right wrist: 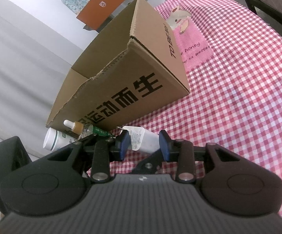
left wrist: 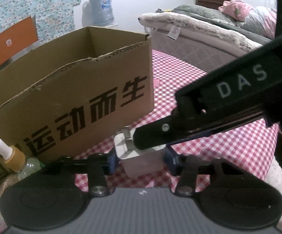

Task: Organize rigid objects
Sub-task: 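Lift the white charger and carry it over the box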

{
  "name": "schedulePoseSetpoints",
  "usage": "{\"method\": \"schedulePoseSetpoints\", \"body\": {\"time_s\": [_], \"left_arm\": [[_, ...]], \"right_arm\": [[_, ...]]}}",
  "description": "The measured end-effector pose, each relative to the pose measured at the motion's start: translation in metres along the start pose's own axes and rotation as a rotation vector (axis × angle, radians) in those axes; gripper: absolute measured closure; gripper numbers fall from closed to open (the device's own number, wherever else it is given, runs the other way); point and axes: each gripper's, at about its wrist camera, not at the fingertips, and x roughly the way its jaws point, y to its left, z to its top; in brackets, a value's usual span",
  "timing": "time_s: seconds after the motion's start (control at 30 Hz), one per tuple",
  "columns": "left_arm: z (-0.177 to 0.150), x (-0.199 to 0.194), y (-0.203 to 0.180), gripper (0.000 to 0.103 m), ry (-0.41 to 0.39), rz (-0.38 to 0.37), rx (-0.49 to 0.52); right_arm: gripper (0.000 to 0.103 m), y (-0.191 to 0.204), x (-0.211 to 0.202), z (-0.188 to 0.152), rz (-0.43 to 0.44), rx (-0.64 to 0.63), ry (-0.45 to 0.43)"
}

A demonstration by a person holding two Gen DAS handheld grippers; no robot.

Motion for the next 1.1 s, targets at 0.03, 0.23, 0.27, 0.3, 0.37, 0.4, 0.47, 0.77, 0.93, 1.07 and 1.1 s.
{"method": "schedulePoseSetpoints", "body": {"time_s": [0.03, 0.23, 0.27, 0.3, 0.37, 0.4, 0.47, 0.77, 0.93, 1.07, 1.1], "left_arm": [[0.000, 0.000, 0.001, 0.055, 0.000, -0.003, -0.006], [-0.001, -0.002, 0.002, 0.056, 0.002, -0.012, -0.009], [-0.001, -0.002, 0.001, 0.056, 0.003, -0.013, -0.009], [-0.001, -0.003, 0.001, 0.056, 0.003, -0.012, -0.009], [-0.001, -0.005, 0.000, 0.056, 0.003, -0.011, -0.007], [-0.003, -0.006, 0.000, 0.056, 0.003, -0.012, -0.007], [-0.003, -0.010, -0.002, 0.056, 0.001, -0.014, -0.009], [0.011, -0.050, 0.004, 0.056, -0.070, -0.001, -0.021], [0.038, -0.080, 0.021, 0.056, -0.118, 0.044, -0.027], [0.065, -0.097, 0.045, 0.056, -0.135, 0.070, -0.047], [0.073, -0.099, 0.053, 0.057, -0.129, 0.071, -0.061]], "right_arm": [[0.070, 0.000, 0.000, 0.000, -0.001, -0.001, 0.000], [0.072, 0.001, -0.002, -0.002, 0.003, 0.000, -0.006], [0.072, 0.001, -0.002, -0.003, 0.003, 0.000, -0.007], [0.072, 0.002, -0.002, -0.003, 0.003, 0.000, -0.007], [0.072, 0.003, -0.003, -0.004, 0.001, -0.002, -0.009], [0.072, 0.004, -0.004, -0.005, 0.001, -0.002, -0.010], [0.072, 0.005, -0.006, -0.007, 0.002, -0.005, -0.013], [0.072, 0.036, -0.032, -0.004, 0.029, -0.074, -0.073], [0.072, 0.069, -0.044, 0.016, 0.078, -0.153, -0.113], [0.072, 0.098, -0.043, 0.044, 0.114, -0.218, -0.124], [0.072, 0.105, -0.041, 0.053, 0.121, -0.236, -0.121]]}}
